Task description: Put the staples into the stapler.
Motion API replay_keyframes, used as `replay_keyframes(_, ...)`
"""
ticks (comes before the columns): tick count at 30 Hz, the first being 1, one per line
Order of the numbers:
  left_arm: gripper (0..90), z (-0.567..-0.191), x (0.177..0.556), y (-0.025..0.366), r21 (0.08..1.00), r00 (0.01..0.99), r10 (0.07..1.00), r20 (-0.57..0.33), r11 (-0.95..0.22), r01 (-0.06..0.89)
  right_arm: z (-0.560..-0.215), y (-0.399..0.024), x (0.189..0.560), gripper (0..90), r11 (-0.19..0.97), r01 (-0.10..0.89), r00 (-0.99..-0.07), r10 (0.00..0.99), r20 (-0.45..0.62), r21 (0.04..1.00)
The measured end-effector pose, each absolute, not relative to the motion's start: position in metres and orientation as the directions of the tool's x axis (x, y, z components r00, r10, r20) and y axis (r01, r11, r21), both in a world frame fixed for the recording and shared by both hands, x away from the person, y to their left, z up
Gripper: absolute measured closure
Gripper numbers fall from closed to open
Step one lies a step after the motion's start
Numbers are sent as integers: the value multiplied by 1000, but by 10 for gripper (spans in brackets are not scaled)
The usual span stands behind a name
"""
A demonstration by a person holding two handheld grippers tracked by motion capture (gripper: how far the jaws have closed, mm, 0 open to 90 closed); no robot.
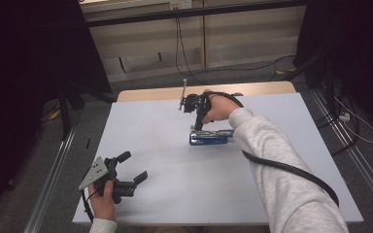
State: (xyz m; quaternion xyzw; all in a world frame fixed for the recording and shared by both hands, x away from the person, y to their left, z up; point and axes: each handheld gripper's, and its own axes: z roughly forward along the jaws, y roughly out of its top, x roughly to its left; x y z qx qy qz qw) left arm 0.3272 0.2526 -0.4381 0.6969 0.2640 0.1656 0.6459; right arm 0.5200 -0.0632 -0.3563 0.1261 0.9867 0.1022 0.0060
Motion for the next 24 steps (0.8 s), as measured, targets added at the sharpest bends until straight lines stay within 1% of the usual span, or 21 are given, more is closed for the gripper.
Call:
replay_keyframes(7, 12, -438, 327, 252, 987, 806, 581, -112, -26, 156, -356, -67, 524, 783, 939, 271, -962, 274, 16, 210)
replay_keyframes(10, 12, -438, 327, 252, 987, 806, 581, -112, -25, 156, -357, -68, 527, 784, 942, 257, -966, 260, 14, 216)
replay_keyframes(13, 12, -438, 327, 252, 987, 806, 582, -108, -32, 155, -357, -66, 527, 784, 940, 266, -963, 269, 17, 211)
replay_keyframes(15, 12, -438, 327, 252, 987, 807, 580, -112, -30, 159, -358, -65, 528, 783, 944, 251, -967, 255, 11, 215)
replay_keyframes(24, 12, -438, 327, 252, 987, 809, 579, -107, -38, 158, -365, -63, 528, 784, 945, 254, -967, 256, 18, 207)
